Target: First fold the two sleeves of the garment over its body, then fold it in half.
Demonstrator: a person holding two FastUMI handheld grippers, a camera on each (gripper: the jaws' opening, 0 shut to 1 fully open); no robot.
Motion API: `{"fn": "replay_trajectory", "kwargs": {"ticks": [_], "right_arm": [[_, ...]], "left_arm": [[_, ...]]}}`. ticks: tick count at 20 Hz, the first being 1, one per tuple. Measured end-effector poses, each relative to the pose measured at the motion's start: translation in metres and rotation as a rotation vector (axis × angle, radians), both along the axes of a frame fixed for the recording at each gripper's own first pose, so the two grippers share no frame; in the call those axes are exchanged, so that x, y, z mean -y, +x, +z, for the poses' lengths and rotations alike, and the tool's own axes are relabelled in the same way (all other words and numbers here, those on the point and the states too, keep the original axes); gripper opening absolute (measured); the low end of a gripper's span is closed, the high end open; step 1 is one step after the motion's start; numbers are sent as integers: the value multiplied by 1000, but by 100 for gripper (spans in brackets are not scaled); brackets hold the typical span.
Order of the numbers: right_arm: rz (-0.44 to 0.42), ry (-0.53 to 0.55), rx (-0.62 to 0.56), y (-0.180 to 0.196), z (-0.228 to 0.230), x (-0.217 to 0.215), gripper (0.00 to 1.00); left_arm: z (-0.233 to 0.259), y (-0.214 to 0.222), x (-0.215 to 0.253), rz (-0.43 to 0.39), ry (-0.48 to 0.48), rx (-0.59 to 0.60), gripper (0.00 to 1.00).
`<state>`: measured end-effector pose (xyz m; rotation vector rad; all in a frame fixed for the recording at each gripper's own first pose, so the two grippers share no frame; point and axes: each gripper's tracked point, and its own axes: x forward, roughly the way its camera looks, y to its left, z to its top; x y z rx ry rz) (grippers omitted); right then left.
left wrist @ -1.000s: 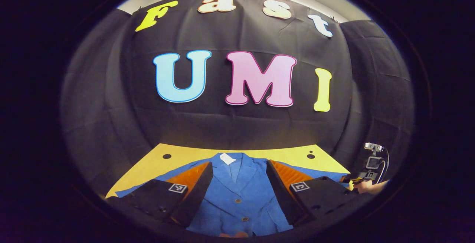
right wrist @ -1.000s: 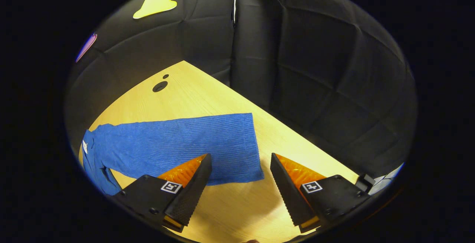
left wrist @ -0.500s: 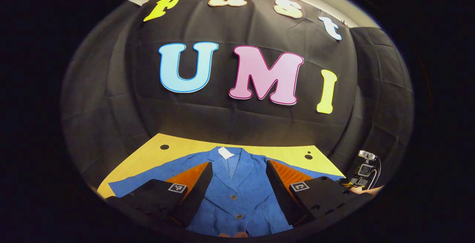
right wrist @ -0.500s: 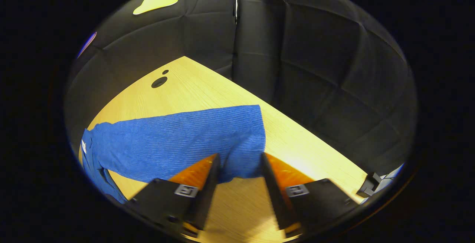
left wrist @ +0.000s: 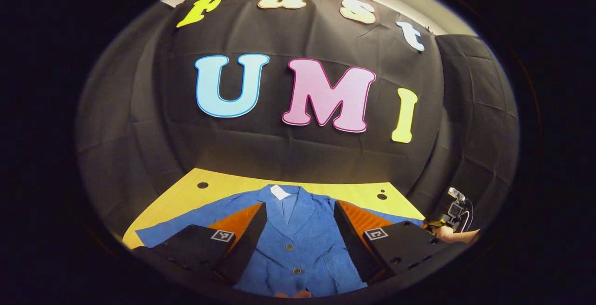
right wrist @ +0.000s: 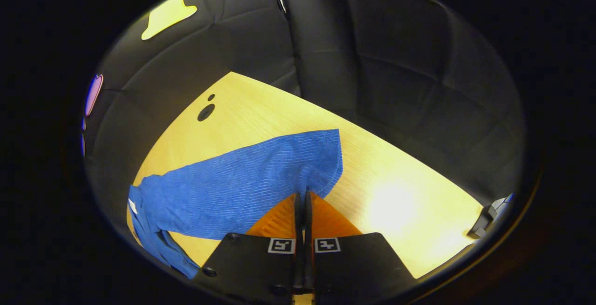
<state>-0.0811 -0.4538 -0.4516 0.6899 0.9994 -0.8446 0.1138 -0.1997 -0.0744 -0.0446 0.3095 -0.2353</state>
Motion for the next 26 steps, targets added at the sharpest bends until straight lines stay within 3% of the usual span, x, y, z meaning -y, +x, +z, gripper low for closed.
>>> {"fn": "replay_trajectory", "kwargs": {"ticks": [4,5,11,14,20,26], "right_arm": [[51,-74,110,29,36,-21,1],[69,-45,144,39,47,-41,1],[369,16,269,116,102,-195,1],[478,54,326,158,122,-276,0],[655,146,365,221,125,-428,1],[785,188,336,274,83,-572,1]], "left_arm": [[2,-14,-23,47,-7,10,83],[3,-17,-29,54,-17,11,83],[19,-34,-80,124,-97,37,83],[22,-50,-116,171,-93,56,83],[9,-78,-195,320,-111,28,85],[-25,-97,-259,446,-82,-31,84]]}}
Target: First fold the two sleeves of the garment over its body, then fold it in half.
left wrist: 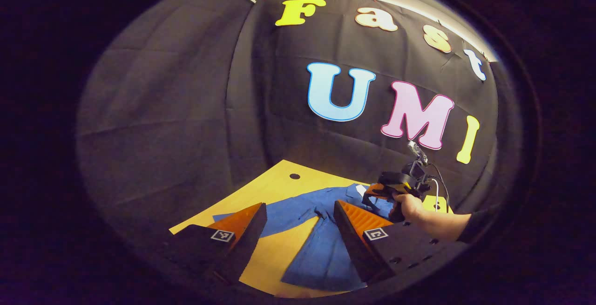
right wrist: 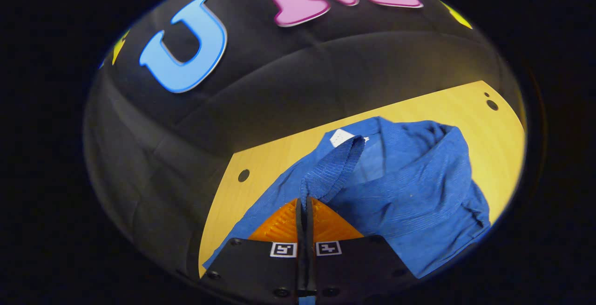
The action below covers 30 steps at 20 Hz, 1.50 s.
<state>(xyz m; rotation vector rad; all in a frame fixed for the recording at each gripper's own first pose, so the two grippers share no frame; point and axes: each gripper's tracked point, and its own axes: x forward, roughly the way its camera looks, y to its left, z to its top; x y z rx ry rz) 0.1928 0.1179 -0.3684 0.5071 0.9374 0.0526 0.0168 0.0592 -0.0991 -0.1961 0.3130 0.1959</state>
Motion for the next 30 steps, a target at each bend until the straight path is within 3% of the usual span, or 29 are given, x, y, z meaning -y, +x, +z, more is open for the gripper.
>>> {"fn": "replay_trajectory", "kwargs": {"ticks": [2,3,4,5,6,9,12,15,18,21,24,26,30], "right_arm": [[25,-43,-26,-4,-17,-20,5],[34,-64,-38,-7,-25,-26,32],[48,-69,-39,-11,-23,-29,60],[61,-78,-35,-15,-24,-31,87],[69,-92,-29,-17,-24,-31,99],[74,-82,12,-41,7,-20,98],[89,-111,141,-57,53,17,98],[119,-233,274,-77,92,67,98],[211,-388,329,-106,98,100,97],[247,-477,371,-123,106,121,98],[215,-451,382,-133,115,133,98],[202,-437,364,-139,119,149,98],[144,-402,351,-149,135,184,100]], "left_arm": [[-12,-2,-22,47,18,-24,84],[-17,-3,-32,68,21,-38,84],[-8,47,-34,85,14,-48,85],[-18,46,-43,98,6,-57,84],[-29,47,-56,129,7,-67,84],[-71,48,-91,180,-13,-132,84],[-118,67,-121,186,-74,-243,86],[-161,97,-140,233,-159,-341,86],[-203,112,-142,262,-278,-447,86],[-222,127,-145,292,-271,-512,86],[-238,135,-139,303,-246,-592,86],[-248,136,-125,334,-284,-653,86],[-249,138,-133,411,-236,-639,85]]}}
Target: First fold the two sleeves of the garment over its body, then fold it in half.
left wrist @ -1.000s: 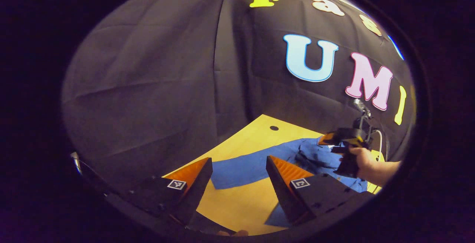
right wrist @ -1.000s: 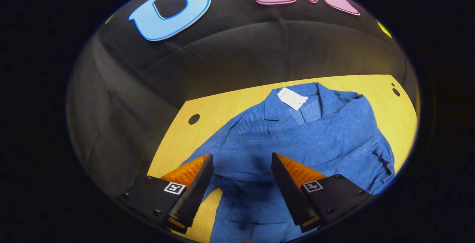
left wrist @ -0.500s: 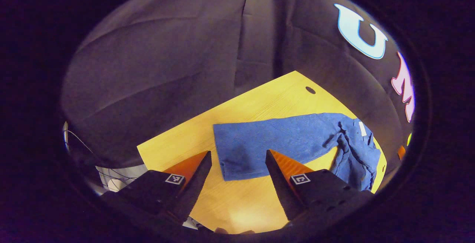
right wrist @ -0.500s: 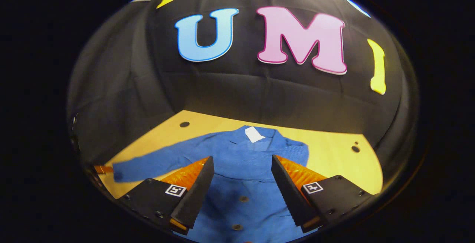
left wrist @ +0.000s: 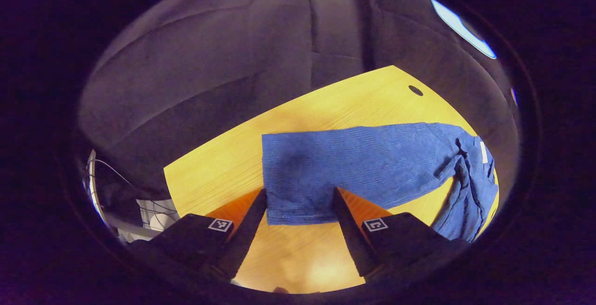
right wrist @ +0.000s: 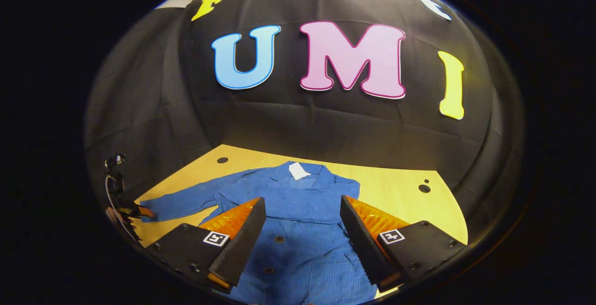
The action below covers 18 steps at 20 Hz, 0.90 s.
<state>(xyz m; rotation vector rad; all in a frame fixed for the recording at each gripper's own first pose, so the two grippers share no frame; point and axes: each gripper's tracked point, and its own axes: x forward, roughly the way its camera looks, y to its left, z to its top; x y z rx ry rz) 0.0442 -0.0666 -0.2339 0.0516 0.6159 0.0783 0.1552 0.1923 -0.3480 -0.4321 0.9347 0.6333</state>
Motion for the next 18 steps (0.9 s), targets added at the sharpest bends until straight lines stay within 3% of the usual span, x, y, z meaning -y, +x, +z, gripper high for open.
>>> {"fn": "replay_trajectory", "kwargs": {"ticks": [2,4,6,8,9,12,14,18], "right_arm": [[-32,5,-13,-3,0,16,100],[-53,8,-43,-8,-2,25,100],[-59,13,-52,-6,0,29,100],[-59,19,-42,-2,4,36,100],[-57,22,-36,0,5,39,100],[-64,26,-29,7,6,50,100],[-75,23,-19,12,5,60,100],[-100,16,-52,11,-12,80,100]], "left_arm": [[-1,6,2,-17,15,4,84],[-2,20,17,-72,28,28,64],[-4,29,20,-85,43,28,25],[-4,31,21,-71,15,41,19],[0,33,20,-59,6,54,5],[6,44,25,-66,-70,97,0],[35,61,28,-107,-38,169,0],[123,121,99,-296,-39,382,0]]}}
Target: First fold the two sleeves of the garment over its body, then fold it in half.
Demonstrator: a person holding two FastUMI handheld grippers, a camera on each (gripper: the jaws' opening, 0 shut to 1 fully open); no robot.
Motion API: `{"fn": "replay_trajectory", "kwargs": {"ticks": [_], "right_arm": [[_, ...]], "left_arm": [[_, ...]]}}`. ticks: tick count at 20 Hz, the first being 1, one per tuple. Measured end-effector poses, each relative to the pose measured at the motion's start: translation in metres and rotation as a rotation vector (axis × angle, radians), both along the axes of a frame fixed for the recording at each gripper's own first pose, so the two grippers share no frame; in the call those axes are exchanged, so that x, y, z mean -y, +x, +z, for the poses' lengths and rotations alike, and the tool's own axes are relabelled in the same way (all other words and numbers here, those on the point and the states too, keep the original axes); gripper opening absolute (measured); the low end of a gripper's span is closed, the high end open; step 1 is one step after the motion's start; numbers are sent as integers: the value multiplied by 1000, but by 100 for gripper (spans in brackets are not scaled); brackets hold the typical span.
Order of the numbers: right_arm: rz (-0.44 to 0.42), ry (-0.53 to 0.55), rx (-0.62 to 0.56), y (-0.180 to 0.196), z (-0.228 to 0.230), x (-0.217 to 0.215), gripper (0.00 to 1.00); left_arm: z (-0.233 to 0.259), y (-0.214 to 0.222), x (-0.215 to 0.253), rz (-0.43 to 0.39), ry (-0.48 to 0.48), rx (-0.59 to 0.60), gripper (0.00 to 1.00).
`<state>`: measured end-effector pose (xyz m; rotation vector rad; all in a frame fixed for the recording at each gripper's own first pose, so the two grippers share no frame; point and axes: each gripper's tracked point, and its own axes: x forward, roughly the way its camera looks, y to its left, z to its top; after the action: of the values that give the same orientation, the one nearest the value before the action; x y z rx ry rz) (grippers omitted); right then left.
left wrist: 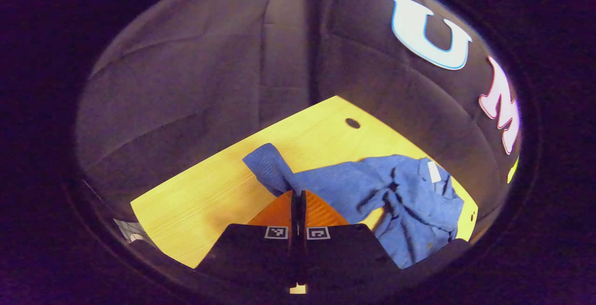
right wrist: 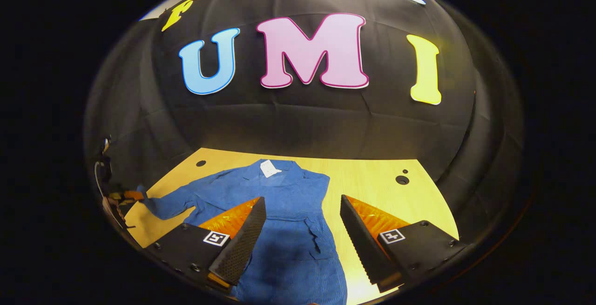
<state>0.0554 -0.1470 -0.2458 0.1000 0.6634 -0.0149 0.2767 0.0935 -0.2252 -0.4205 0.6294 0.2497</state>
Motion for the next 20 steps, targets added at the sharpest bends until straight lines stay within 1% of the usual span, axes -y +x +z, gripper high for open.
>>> {"fn": "replay_trajectory", "kwargs": {"ticks": [3,4,5,7,8,9,10,11,13,14,15,17,19,20], "right_arm": [[-22,22,-36,-2,-10,11,100],[-34,23,-37,-2,-10,17,92],[-50,20,-31,-2,-9,25,100],[-73,25,-30,-7,-10,33,100],[-82,32,-37,-13,-10,38,100],[-93,34,-44,-17,-12,44,90],[-104,35,-52,-22,-14,49,90],[-116,35,-60,-29,-15,55,100],[-140,25,-83,-43,-20,66,100],[-152,18,-94,-51,-23,72,100],[-163,12,-108,-58,-26,77,100],[-181,16,-140,-73,-37,80,100],[-195,20,-167,-85,-47,77,98],[-202,12,-184,-91,-54,75,98]], "left_arm": [[39,57,102,-193,-38,129,0],[47,70,142,-278,-41,143,0],[48,76,184,-383,-42,144,0],[40,84,261,-568,-3,125,0],[31,89,296,-640,8,112,0],[22,95,333,-710,8,98,0],[15,94,363,-769,10,75,0],[11,98,382,-788,37,58,11],[11,99,403,-786,90,65,61],[17,96,408,-787,93,86,87],[27,92,410,-787,97,113,85],[50,76,397,-777,105,188,84],[72,47,367,-767,132,248,85],[77,27,345,-758,154,251,85]]}}
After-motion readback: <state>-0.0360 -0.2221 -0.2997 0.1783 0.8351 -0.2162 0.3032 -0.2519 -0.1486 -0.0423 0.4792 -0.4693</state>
